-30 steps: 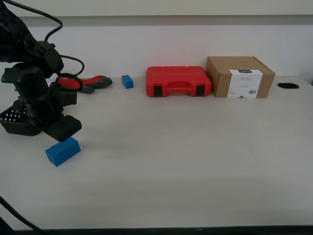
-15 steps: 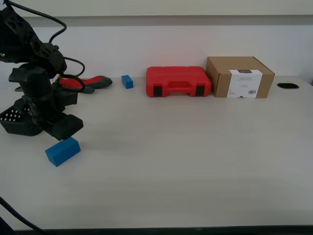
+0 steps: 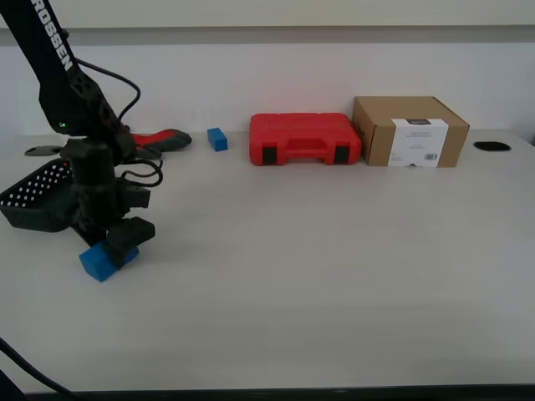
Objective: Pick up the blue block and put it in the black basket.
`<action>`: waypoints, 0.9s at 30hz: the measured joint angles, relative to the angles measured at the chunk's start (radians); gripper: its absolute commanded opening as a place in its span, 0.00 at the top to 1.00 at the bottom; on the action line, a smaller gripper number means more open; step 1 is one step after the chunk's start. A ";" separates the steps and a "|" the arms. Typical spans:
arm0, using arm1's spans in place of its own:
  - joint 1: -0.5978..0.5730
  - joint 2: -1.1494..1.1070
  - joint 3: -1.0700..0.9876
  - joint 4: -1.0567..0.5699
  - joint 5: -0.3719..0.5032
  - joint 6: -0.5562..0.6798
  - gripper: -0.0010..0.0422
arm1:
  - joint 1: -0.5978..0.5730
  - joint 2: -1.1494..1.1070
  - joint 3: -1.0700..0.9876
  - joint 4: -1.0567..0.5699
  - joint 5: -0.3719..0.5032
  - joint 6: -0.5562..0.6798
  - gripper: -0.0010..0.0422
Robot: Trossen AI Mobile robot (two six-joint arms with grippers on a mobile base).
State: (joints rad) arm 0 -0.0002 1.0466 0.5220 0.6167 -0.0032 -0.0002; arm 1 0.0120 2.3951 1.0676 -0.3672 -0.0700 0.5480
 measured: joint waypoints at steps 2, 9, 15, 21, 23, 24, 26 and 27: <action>0.000 0.000 0.000 0.000 0.000 0.000 0.98 | -0.001 -0.005 0.034 -0.064 0.003 0.006 0.99; 0.001 0.000 0.000 0.000 0.000 0.000 0.98 | 0.011 -0.135 0.088 -0.168 -0.098 0.082 0.98; 0.000 0.000 0.000 0.000 0.000 0.000 0.98 | 0.162 -0.284 0.111 -0.047 -0.204 0.128 0.98; 0.000 0.000 0.000 0.000 0.000 0.000 0.98 | 0.369 -0.288 0.158 0.018 -0.156 -0.006 0.98; 0.001 0.000 0.000 0.000 0.000 0.000 0.98 | 0.392 -0.290 0.158 0.041 -0.102 -0.030 0.98; 0.001 0.000 0.000 0.000 0.000 0.000 0.98 | 0.392 -0.290 0.157 0.069 -0.101 -0.031 0.98; 0.001 0.000 0.000 0.000 0.000 0.000 0.98 | 0.387 -0.288 0.156 0.146 -0.078 -0.039 0.98; 0.002 0.000 0.000 0.000 0.000 0.000 0.98 | 0.383 -0.288 0.157 0.191 -0.056 -0.051 0.98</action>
State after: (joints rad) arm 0 0.0013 1.0466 0.5220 0.6167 -0.0036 -0.0002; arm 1 0.3946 2.1071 1.2243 -0.1761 -0.1257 0.4969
